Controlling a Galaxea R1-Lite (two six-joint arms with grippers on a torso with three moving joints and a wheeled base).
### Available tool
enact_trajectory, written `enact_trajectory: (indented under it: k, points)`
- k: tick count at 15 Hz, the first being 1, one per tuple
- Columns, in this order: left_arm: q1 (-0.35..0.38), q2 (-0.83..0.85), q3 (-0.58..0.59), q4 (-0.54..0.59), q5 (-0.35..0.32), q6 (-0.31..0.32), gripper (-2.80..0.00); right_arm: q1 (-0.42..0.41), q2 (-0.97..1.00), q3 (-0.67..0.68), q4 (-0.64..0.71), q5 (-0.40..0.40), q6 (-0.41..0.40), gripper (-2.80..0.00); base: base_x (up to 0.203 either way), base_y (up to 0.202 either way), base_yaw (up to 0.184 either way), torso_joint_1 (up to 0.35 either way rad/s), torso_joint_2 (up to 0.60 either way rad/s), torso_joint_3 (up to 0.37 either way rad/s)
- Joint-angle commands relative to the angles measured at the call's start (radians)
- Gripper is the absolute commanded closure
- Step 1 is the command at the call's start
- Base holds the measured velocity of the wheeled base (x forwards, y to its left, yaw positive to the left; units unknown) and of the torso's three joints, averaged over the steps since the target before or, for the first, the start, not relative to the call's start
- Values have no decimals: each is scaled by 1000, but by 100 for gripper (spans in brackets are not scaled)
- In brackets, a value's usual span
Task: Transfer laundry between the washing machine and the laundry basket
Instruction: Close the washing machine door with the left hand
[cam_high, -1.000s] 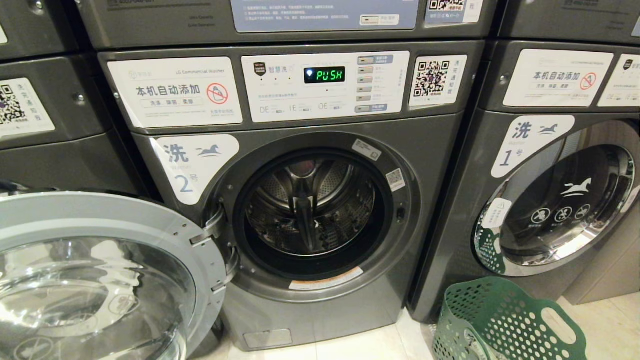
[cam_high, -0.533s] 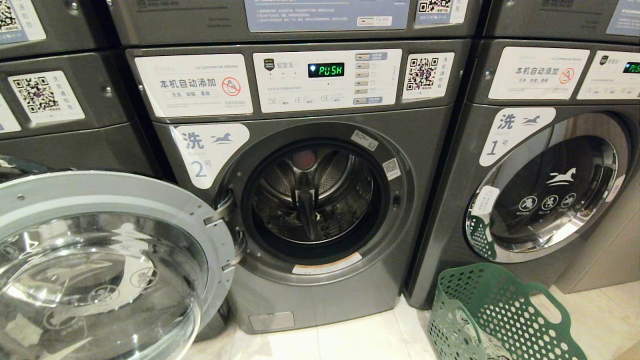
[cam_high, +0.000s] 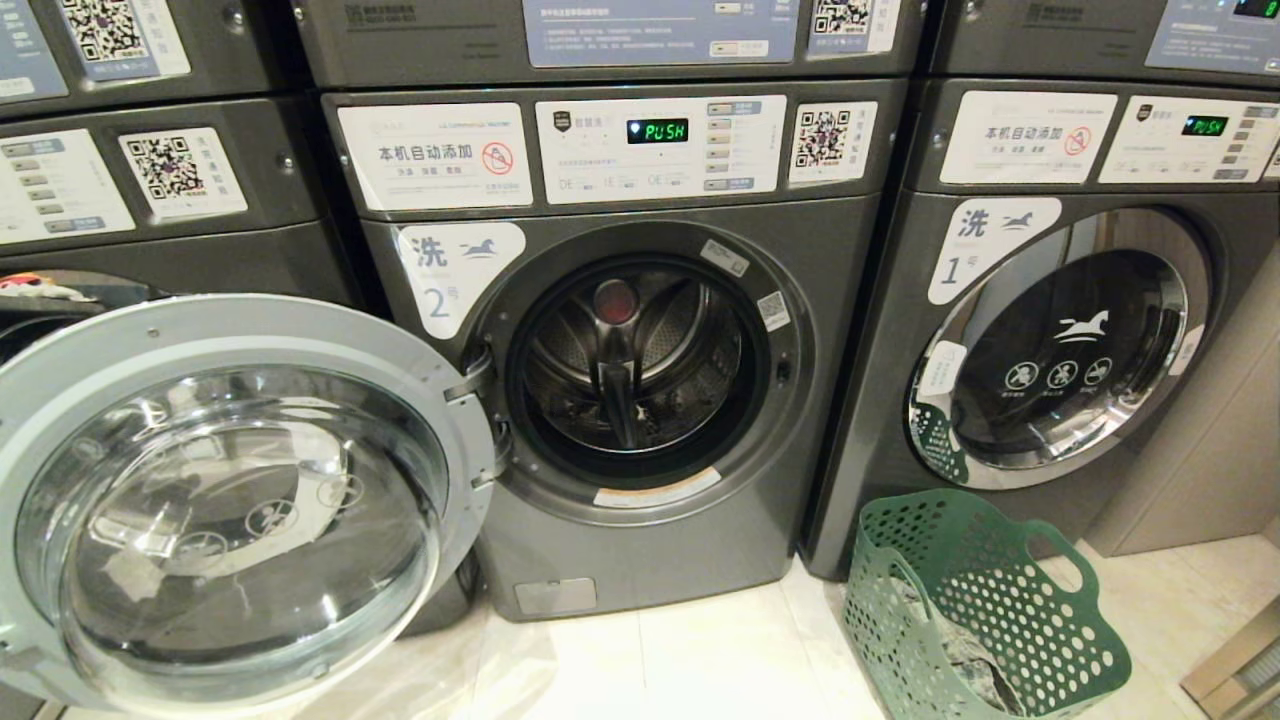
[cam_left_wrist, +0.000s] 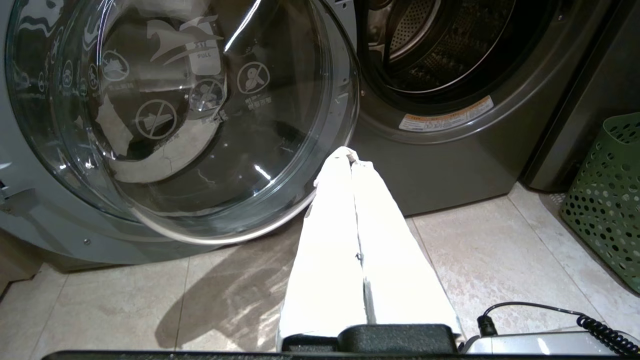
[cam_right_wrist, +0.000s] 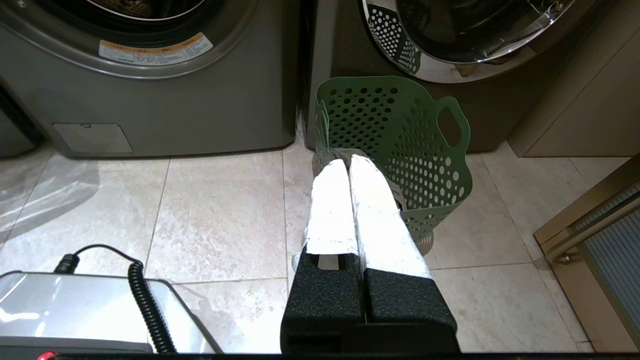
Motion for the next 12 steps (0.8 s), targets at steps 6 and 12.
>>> enact_trajectory:
  k: [6,12]
  points:
    - [0,17,-130,12,-26,67,0,0,1,0,0,0,3,0,0,0,0,0,0,0]
    - [-1,625,-810,167,-20,-71,0,0,1,0,0,0,2,0,0,0,0,0,0,0]
